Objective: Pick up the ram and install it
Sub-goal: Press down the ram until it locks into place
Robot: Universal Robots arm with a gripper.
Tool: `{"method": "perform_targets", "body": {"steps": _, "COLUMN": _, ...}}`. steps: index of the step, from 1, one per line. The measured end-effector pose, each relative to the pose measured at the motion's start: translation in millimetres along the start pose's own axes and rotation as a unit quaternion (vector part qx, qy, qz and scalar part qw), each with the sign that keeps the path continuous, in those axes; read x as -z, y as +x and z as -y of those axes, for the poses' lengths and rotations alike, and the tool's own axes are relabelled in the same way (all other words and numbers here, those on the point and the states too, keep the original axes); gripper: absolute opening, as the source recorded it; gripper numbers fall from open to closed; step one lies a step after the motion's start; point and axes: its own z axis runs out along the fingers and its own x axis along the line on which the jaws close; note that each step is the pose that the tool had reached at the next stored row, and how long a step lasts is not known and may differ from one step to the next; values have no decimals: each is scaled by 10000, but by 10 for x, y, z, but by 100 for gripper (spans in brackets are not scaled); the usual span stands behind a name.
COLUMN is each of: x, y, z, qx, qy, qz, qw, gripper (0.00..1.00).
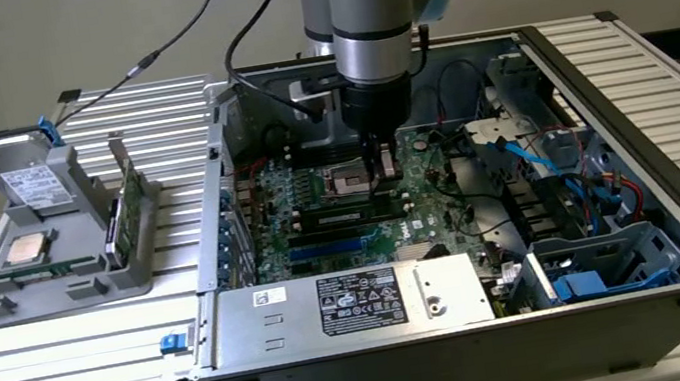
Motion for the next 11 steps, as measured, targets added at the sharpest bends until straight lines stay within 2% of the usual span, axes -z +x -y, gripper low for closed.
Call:
{"method": "perform_targets", "body": {"steps": 3, "x": 4, "y": 0, "z": 0, "qx": 0, "qy": 1, "qz": 2, "qw": 10000, "gripper": 10}}
{"method": "perform_targets", "body": {"steps": 4, "x": 17, "y": 0, "z": 1, "qx": -1, "qy": 3, "qz": 8, "qw": 10000, "gripper": 10}}
{"method": "perform_targets", "body": {"steps": 7, "x": 77, "y": 9, "z": -10, "qx": 0, "qy": 1, "qz": 1, "qw": 10000, "gripper": 10}}
{"method": "perform_targets", "body": {"steps": 11, "x": 79, "y": 9, "z": -93, "qx": 0, "qy": 3, "qz": 1, "qw": 10000, "gripper": 10}}
